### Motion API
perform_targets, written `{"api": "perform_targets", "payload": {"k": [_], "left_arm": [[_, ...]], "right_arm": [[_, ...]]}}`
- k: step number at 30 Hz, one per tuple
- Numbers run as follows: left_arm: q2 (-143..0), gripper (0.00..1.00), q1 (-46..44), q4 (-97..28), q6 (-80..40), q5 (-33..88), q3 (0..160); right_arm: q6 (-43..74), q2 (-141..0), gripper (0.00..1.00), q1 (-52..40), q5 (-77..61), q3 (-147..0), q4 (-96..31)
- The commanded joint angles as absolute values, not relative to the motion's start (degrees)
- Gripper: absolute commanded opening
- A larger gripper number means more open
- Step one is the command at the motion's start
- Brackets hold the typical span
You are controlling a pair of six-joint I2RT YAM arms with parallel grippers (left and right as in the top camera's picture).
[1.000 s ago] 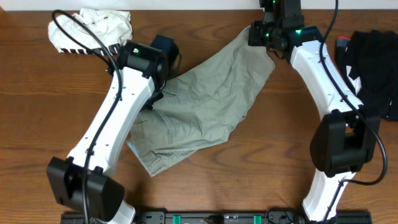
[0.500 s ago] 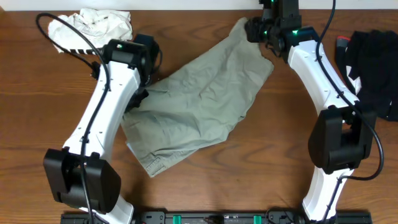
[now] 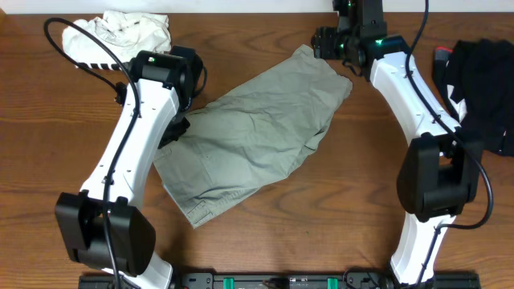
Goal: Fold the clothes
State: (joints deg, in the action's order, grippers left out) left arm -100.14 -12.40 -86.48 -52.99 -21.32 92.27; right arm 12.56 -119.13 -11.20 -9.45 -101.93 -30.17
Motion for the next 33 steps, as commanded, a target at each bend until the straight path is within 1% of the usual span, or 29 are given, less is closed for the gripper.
{"api": "perform_targets", "payload": {"k": [1,4,5,6,8,10,13,16,20,28,33], "left_arm": [[-97.6,0.51,-12.6,-86.1,-47.7,-13.6,92.1],[-97.5,0.50,-14.3,-84.0,-41.6,-7.0,91.7],[-97.5,0.48,-15.1,-83.2,-41.0,-5.4,90.9],[-97.5,0.43,-16.0,-82.4,-40.9,-4.0,90.0],[-97.5,0.31,-17.7,-80.2,-40.9,-1.8,87.7],[-97.5,0.06,-19.4,-76.9,-40.9,-0.4,84.6],[-97.5,0.06,-21.0,-70.1,-41.3,0.9,79.1],[-97.5,0.06,-20.9,-64.6,-42.9,0.9,75.0],[-97.7,0.06,-20.6,-60.9,-42.7,0.9,72.3],[-98.6,0.06,-20.7,-59.7,-43.5,1.2,67.7],[-98.6,0.06,-20.6,-55.6,-43.6,4.8,61.8]], "right_arm": [[9.8,-114.6,0.43,-11.0,-12.2,-102.3,-33.5],[4.6,-115.5,0.39,-11.9,-13.8,-102.3,-39.6],[3.5,-115.7,0.37,-12.1,-13.8,-102.3,-41.4],[2.0,-116.5,0.36,-12.5,-13.8,-102.3,-43.3],[0.6,-117.3,0.31,-12.9,-13.9,-102.3,-44.8],[-0.9,-118.0,0.24,-13.3,-14.0,-102.3,-44.9],[-4.0,-119.1,0.12,-14.1,-15.8,-102.3,-42.9],[-4.4,-120.7,0.01,-14.8,-16.4,-102.3,-40.6],[-4.3,-123.4,0.01,-15.3,-17.0,-102.3,-40.0],[-4.4,-129.3,0.01,-15.5,-16.3,-102.3,-39.6],[-4.4,-132.7,0.01,-14.7,-15.4,-102.3,-38.6]]}}
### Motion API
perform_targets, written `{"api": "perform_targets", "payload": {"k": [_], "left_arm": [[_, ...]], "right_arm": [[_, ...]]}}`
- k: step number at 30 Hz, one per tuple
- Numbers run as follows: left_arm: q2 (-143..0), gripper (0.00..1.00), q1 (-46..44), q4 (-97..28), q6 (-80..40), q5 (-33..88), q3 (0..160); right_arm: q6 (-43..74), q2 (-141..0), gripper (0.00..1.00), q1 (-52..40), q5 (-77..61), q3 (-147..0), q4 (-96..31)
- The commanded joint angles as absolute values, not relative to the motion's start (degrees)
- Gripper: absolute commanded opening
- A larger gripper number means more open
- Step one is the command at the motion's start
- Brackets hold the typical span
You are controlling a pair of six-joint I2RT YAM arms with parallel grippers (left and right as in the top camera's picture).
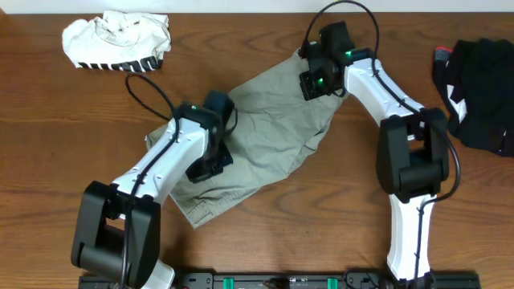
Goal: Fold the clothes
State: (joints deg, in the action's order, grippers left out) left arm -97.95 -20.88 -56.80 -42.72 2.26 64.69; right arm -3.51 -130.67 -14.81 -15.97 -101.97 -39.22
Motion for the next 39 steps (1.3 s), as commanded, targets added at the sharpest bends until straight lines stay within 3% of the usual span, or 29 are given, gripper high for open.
{"api": "perform_targets", "payload": {"k": [1,15,28,39], "left_arm": [[-98.6,0.06,-20.6,-54.4,-43.6,5.9,60.4],[-98.6,0.06,-20.3,-50.4,-43.3,8.4,53.6],[-98.6,0.06,-8.3,-43.7,-36.0,8.6,53.6],[-98.5,0.06,-3.7,-43.1,-30.2,8.6,58.8]], "right_arm": [[-4.4,-133.2,0.01,-14.6,-14.7,-102.3,-38.3],[-2.7,-134.1,0.01,-12.4,5.2,-102.3,-44.1],[23.7,-133.8,0.01,-5.1,12.6,-102.3,-60.5],[34.1,-130.0,0.01,-6.4,14.5,-102.3,-69.0]]}}
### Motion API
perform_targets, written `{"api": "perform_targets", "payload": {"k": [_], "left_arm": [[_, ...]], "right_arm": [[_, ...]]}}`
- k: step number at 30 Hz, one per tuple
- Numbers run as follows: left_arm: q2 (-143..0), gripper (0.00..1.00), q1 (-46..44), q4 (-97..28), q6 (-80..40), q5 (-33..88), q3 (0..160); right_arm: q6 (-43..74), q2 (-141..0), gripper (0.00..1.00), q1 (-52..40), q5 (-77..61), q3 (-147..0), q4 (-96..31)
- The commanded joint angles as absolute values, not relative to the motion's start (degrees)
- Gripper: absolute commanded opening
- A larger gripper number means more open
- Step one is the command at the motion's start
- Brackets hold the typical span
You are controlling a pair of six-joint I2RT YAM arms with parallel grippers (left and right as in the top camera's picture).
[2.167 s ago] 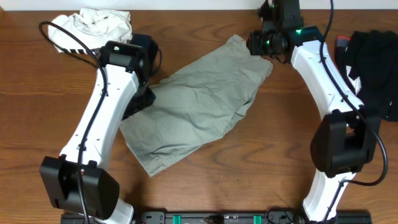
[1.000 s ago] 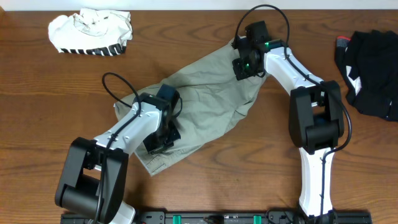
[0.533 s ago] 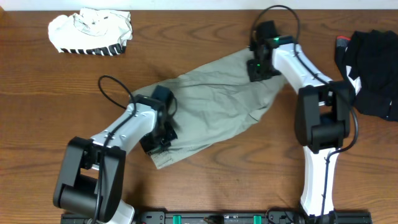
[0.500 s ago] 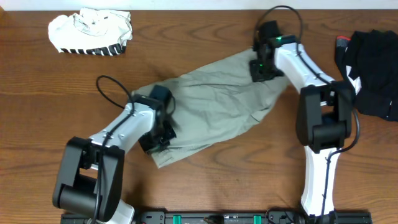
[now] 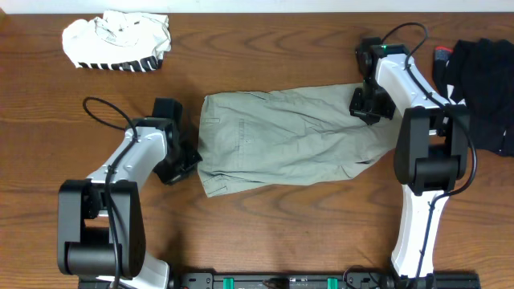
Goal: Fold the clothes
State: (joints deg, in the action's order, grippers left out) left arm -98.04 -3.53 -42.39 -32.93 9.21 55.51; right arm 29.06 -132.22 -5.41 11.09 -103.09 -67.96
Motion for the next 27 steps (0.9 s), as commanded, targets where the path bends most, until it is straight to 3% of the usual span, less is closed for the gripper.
{"api": "perform_targets", "payload": {"k": [1,7,9,14,17,22,27], "left_arm": [[-98.3,0.06,-3.7,-43.6,-30.1,8.6,59.8],[-96.1,0.06,-4.9,-50.9,-26.6,8.6,68.5],[-94.3,0.06,-6.6,-52.9,-26.5,8.8,70.5],[-91.2,0.06,-14.6,-52.3,-25.6,17.2,70.8],[-92.1,0.06,-19.5,-50.2,-28.9,18.0,70.3],[-95.5,0.06,-26.2,-44.2,-29.2,20.2,70.1],[-98.4,0.06,-28.1,-42.7,-29.6,20.3,70.0]], "right_arm": [[35.1,-128.8,0.01,-7.0,15.0,-102.3,-69.6],[35.0,-120.2,0.01,-9.1,18.1,-102.3,-71.6],[33.4,-116.7,0.08,-9.1,17.2,-102.3,-72.1],[9.0,-108.6,0.12,-9.7,-11.4,-102.3,-70.6],[2.6,-107.6,0.13,-11.2,-23.4,-102.3,-73.0],[1.1,-108.4,0.08,-15.0,-25.0,-98.8,-75.3],[1.0,-108.4,0.10,-18.0,-28.5,-90.6,-70.0]]}}
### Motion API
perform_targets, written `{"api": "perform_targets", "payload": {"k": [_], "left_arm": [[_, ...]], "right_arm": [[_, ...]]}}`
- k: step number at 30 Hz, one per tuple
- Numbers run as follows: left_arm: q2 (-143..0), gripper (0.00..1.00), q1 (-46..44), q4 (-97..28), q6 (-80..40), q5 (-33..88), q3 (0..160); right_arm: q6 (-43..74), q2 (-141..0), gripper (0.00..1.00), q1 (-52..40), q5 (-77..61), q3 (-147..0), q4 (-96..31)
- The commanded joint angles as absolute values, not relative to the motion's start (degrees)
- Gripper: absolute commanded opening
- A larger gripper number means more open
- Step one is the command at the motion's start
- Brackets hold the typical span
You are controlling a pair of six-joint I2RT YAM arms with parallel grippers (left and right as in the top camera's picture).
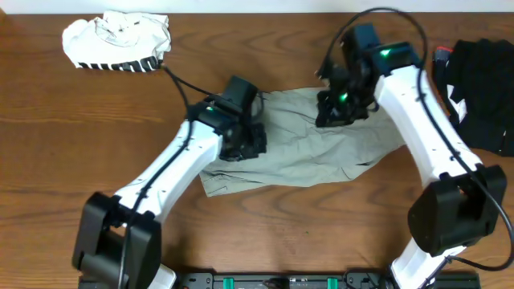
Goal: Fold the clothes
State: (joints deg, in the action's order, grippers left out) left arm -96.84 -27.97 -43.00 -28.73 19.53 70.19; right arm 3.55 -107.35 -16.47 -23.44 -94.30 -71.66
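Olive-green shorts [297, 152] lie spread out lengthwise across the middle of the table, wrinkled, waistband end at the left. My left gripper [245, 143] is down on the shorts' upper left part. My right gripper [333, 112] is over their upper edge right of the middle. From overhead both wrists hide their fingers, so neither grip can be read.
A crumpled white garment [116, 38] lies at the back left corner. A black garment [482, 84] is piled at the right edge, with a small red item [442, 54] beside it. The wooden table [48, 160] is bare at the left and front.
Both grippers have come inward from the shorts' ends. The left was just off the left edge, the right at the right end. The shorts lie about where they were.
The shorts first lay diagonally, with my grippers at their left side and top corner. Then both grippers were over the cloth. Then the shorts lay stretched out level with a gripper at each end. Now both grippers are on the shorts' upper part.
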Motion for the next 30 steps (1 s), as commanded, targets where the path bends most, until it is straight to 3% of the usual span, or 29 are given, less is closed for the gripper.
{"api": "perform_targets", "payload": {"k": [1,11,18,30], "left_arm": [[-99.1,0.06,-28.1,-42.3,-29.6,20.3,70.0],[-107.7,0.06,-28.1,-39.3,-29.6,20.3,70.0],[-112.3,0.06,-26.6,-40.9,-29.6,20.3,70.0],[-112.3,0.06,-19.3,-49.7,-26.6,15.2,70.0]], "right_arm": [[1.0,-108.4,0.10,-18.4,-29.4,-88.6,-68.2],[8.3,-108.4,0.13,-17.6,-31.2,-74.5,-56.9],[10.7,-108.4,0.08,-11.3,-26.7,-69.4,-56.1],[9.6,-108.4,0.20,-1.1,-13.0,-69.3,-59.5]]}}
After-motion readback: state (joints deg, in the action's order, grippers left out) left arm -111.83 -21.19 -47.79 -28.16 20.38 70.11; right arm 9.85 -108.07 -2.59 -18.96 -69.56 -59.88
